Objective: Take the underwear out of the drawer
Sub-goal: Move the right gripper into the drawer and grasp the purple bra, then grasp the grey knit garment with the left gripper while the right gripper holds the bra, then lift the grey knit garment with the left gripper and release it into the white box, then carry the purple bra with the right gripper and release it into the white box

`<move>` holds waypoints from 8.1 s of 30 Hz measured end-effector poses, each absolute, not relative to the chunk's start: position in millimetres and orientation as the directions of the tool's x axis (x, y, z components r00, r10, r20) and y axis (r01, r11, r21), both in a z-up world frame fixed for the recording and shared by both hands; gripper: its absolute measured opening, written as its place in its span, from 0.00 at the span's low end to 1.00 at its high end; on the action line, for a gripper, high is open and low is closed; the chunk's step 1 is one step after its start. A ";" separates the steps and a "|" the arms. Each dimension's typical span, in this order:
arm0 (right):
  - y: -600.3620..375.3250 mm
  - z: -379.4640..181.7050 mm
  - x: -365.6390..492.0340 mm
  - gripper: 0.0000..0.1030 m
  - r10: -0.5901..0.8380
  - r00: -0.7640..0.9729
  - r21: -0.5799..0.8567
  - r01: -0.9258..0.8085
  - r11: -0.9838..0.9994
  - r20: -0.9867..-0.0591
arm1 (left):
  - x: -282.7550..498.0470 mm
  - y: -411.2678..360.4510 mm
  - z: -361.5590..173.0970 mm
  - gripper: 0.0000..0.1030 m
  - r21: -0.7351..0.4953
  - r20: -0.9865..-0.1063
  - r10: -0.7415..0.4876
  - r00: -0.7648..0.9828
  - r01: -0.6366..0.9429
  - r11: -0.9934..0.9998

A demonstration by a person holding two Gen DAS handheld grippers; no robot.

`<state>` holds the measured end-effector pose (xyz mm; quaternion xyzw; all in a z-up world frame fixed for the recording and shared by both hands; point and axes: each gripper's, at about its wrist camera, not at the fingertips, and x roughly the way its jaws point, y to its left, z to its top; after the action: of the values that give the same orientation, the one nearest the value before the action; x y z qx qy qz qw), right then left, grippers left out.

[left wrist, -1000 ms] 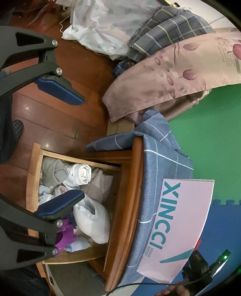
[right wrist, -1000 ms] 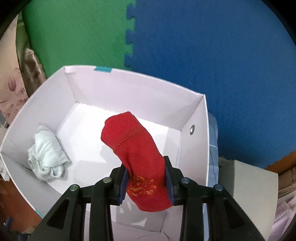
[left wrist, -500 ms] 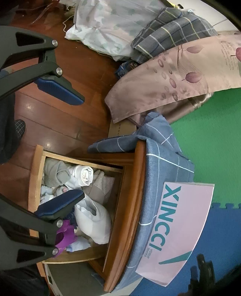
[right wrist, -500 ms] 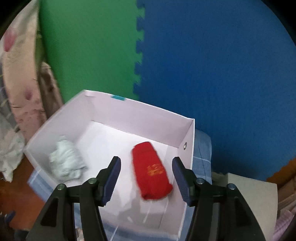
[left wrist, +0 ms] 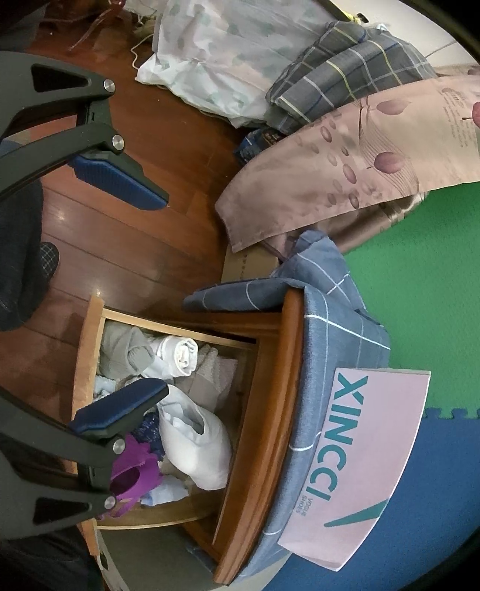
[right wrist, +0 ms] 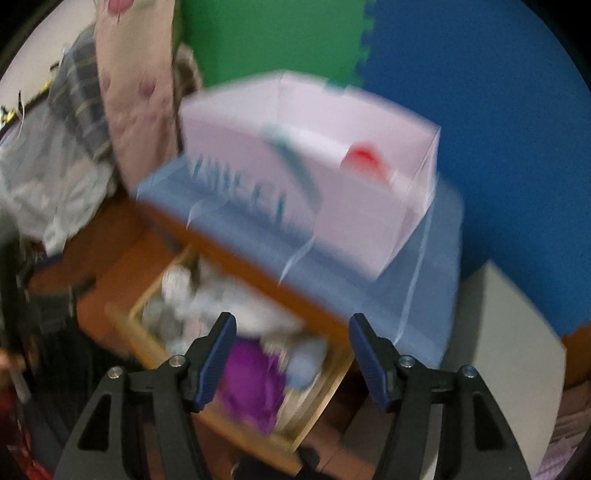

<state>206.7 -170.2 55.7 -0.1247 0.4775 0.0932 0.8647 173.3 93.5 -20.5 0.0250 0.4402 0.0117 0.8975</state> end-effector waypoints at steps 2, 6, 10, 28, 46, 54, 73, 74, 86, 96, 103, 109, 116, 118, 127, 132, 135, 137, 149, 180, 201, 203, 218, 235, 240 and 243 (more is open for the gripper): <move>-168.6 23.7 200.0 0.63 0.029 0.470 -0.125 -0.292 0.948 -0.882 | 173.3 95.9 -21.6 0.88 0.056 -0.792 0.047 0.609 -0.005 0.998; -159.3 -34.2 199.0 0.63 0.012 0.368 -0.116 -0.325 0.939 -0.930 | 175.1 101.7 -27.2 0.88 0.053 -0.801 0.053 0.596 -0.017 0.998; -153.6 -79.8 204.1 0.63 0.006 0.308 -0.101 -0.330 0.939 -0.951 | 177.1 104.6 -33.6 0.88 0.058 -0.811 0.059 0.583 -0.021 0.998; -127.2 -154.9 228.4 0.65 -0.013 0.190 -0.085 -0.376 0.923 -0.982 | 187.2 107.0 -63.4 0.88 0.072 -0.847 0.071 0.527 -0.019 0.997; -133.6 -172.3 263.7 0.39 0.019 0.226 -0.050 -0.296 0.954 -0.974 | 205.5 86.9 -80.8 0.88 0.084 -0.876 0.046 0.480 0.058 0.995; -144.1 -160.3 244.8 0.24 -0.041 0.291 -0.122 -0.267 0.956 -0.956 | 220.4 68.1 -96.1 0.88 0.013 -0.924 -0.052 0.379 0.167 0.986; -182.5 -158.6 228.6 0.24 0.121 0.340 0.081 -0.129 0.988 -0.933 | 266.6 37.1 -143.5 0.84 -0.108 -0.984 -0.131 0.117 0.186 0.977; -182.4 -158.6 229.0 0.24 0.122 0.339 0.082 -0.128 0.988 -0.933 | 266.9 36.1 -145.7 0.84 -0.110 -0.985 -0.134 0.112 0.193 0.975; -192.2 -163.2 233.6 0.24 0.125 0.332 0.088 -0.124 0.988 -0.935 | 267.9 27.2 -166.8 0.70 -0.084 -0.994 -0.098 0.044 0.244 0.966; -193.0 -164.9 234.0 0.24 0.127 0.328 0.090 -0.125 0.988 -0.936 | 269.2 19.5 -187.3 0.65 -0.094 -0.995 -0.094 -0.011 0.256 0.962; -191.6 -165.3 234.3 0.24 0.125 0.325 0.089 -0.125 0.988 -0.937 | 269.8 17.3 -192.3 0.42 -0.066 -0.998 -0.066 -0.008 0.245 0.967; -191.4 -165.5 233.9 0.24 0.130 0.325 0.094 -0.121 0.988 -0.937 | 268.6 26.9 -193.0 0.25 -0.051 -0.998 -0.056 0.017 0.231 0.972; -191.7 -166.3 233.2 0.24 0.135 0.326 0.103 -0.115 0.988 -0.936 | 249.3 18.4 -162.6 0.23 -0.052 -0.993 -0.077 0.089 0.260 0.964; -191.8 -166.4 233.1 0.24 0.137 0.326 0.105 -0.114 0.988 -0.936 | 245.6 19.8 -150.5 0.23 -0.063 -0.990 -0.093 0.107 0.257 0.964; -193.0 -166.4 232.1 0.24 0.142 0.328 0.113 -0.106 0.988 -0.934 | 230.8 28.5 -88.8 0.23 -0.080 -0.966 -0.140 0.216 0.266 0.961; -192.7 -166.3 231.6 0.24 0.140 0.329 0.111 -0.106 0.988 -0.934 | 216.7 27.1 -42.6 0.23 -0.083 -0.944 -0.169 0.284 0.291 0.953; -192.3 -166.3 230.9 0.24 0.141 0.330 0.113 -0.104 0.988 -0.933 | 211.9 35.6 -12.7 0.23 -0.091 -0.925 -0.191 0.329 0.296 0.951; -191.8 -166.5 230.4 0.24 0.140 0.330 0.111 -0.105 0.988 -0.933 | 208.7 36.3 5.9 0.23 -0.083 -0.911 -0.196 0.362 0.305 0.949; -188.6 -168.5 229.2 0.24 0.133 0.337 0.103 -0.106 0.989 -0.932 | 224.7 37.7 120.1 0.23 -0.035 -0.801 -0.221 0.556 0.325 0.945; -187.5 -154.1 220.0 0.24 0.143 0.391 0.109 -0.108 0.988 -0.909 | 424.5 -45.7 91.7 0.24 0.017 -0.845 -0.130 0.519 0.270 0.963; -190.6 -126.8 209.1 0.24 0.175 0.454 0.144 -0.103 0.984 -0.874 | 396.6 -49.6 106.0 0.58 0.036 -0.783 -0.168 0.599 0.314 0.949; -191.1 -122.1 207.5 0.24 0.178 0.471 0.144 -0.107 0.984 -0.864 | 384.9 -43.3 112.2 0.60 0.023 -0.769 -0.182 0.613 0.310 0.950; -199.9 -80.6 191.8 0.24 0.188 0.543 0.174 -0.077 0.982 -0.819 | 260.8 58.2 99.2 0.74 -0.055 -0.737 -0.171 0.654 0.194 0.979; -184.2 55.7 179.9 0.24 0.179 0.619 0.099 -0.161 0.982 -0.764 | 192.0 121.8 21.1 0.79 -0.053 -0.805 -0.067 0.589 0.042 0.998; -191.6 121.9 193.8 0.24 0.184 0.677 0.102 -0.159 0.982 -0.713 | 186.7 117.7 19.2 0.81 -0.026 -0.796 -0.054 0.603 0.055 0.998; -191.6 158.0 206.1 0.24 0.161 0.718 0.073 -0.152 0.986 -0.677 | 184.3 114.2 20.0 0.81 -0.006 -0.788 -0.042 0.614 0.061 0.998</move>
<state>206.1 -191.6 158.0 0.0063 0.3659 0.0843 0.9268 184.3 114.2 20.0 0.0107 0.4384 -0.0287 0.8983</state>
